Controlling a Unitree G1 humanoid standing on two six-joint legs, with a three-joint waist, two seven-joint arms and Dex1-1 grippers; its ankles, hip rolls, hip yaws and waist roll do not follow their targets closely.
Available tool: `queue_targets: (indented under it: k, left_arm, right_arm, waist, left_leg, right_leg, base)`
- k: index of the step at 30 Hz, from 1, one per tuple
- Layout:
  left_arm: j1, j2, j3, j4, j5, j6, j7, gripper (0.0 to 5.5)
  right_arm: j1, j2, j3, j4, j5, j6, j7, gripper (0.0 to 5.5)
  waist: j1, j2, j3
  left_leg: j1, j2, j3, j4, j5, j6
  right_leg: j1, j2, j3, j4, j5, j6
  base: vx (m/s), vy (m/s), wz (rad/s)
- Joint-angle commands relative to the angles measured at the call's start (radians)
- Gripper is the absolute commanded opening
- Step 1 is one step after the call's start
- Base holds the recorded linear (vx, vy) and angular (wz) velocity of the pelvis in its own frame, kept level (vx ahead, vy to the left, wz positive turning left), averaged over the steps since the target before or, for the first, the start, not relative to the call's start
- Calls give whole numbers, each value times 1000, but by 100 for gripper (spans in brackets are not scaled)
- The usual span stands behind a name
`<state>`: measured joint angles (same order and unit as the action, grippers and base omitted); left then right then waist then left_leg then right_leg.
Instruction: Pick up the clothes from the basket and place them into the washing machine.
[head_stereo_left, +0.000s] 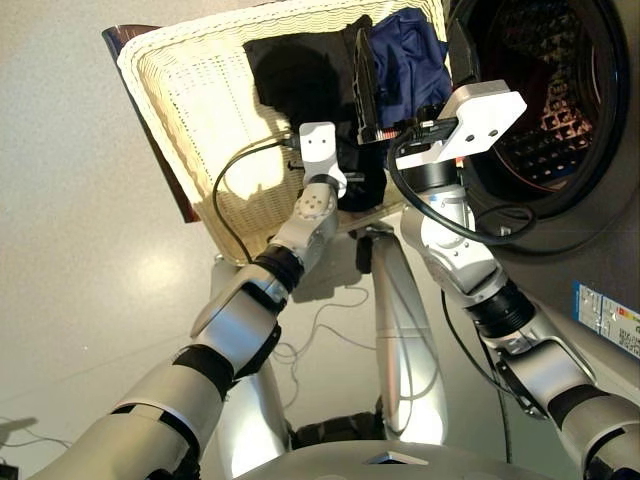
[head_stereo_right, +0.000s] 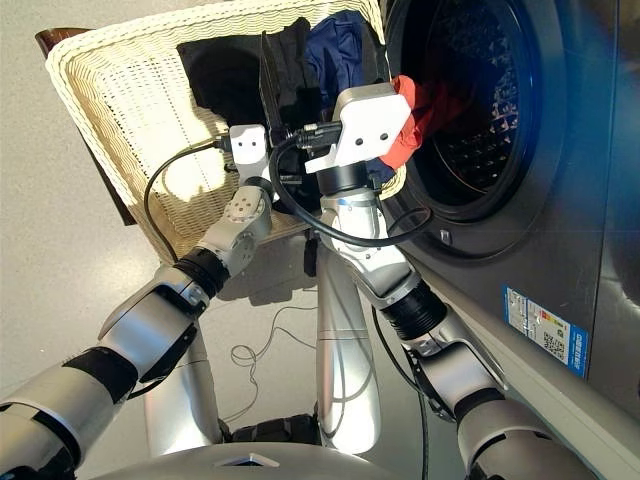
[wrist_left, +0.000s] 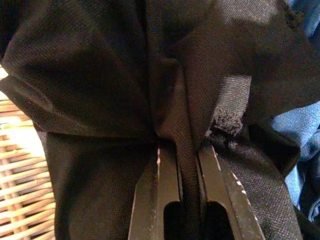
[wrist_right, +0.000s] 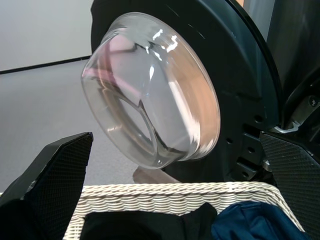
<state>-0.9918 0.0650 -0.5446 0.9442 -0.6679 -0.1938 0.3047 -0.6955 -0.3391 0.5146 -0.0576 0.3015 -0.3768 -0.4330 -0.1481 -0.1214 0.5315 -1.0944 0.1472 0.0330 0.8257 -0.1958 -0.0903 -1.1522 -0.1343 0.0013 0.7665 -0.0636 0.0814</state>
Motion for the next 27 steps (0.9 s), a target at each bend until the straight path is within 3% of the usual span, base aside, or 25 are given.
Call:
queue_targets:
  k: [1, 9, 14, 20, 22, 27]
  left_arm:
    - [-40, -92, -5, 45, 109, -19, 20, 0]
    - [88, 5, -31, -158, 231, -56, 65, 0]
    - [236, 125, -47, -413, 288, -81, 31, 0]
    - [379, 243, -13, -652, 354, -117, -16, 0]
    - [447, 300, 26, -777, 356, -143, -59, 0]
    - [536, 365, 80, -946, 314, -169, -145, 0]
  right_arm:
    - [33, 2, -31, -141, 1, -55, -1, 550]
    - [142, -61, -83, -129, -28, -51, 2, 550]
    - [220, -124, -118, -87, 24, -29, 79, 550]
    - [288, -188, -159, -62, 19, -8, 144, 550]
    - [307, -231, -168, -53, 15, 7, 191, 550]
    - [334, -276, -178, -58, 53, 27, 276, 550]
  waist:
    - [7, -20, -14]
    - [34, 8, -11]
    - [54, 25, -11]
    - [76, 37, -11]
    - [90, 51, -12]
    - [107, 61, -55]
  left_leg:
    - [7, -14, 24, -79, 90, 3]
    - [137, -36, 42, -253, 149, -1]
    - [269, -55, 54, -382, 188, -6]
    - [433, -81, 66, -546, 235, -14]
    - [531, -98, 78, -645, 266, -22]
    - [652, -103, 97, -760, 302, -27]
  right_leg:
    - [44, -33, -24, -47, 30, 55]
    - [177, -47, -33, -208, 83, 68]
    - [303, -52, -40, -330, 118, 86]
    - [449, -61, -59, -464, 159, 106]
    - [536, -67, -67, -541, 189, 119]
    - [636, -72, -80, -629, 227, 135]
  base:
    - [0, 0, 0]
    - [19, -1, -9]
    - [74, -7, -39]
    - [90, -24, 6]
    - [118, -1, -1]
    - [102, 14, -65]
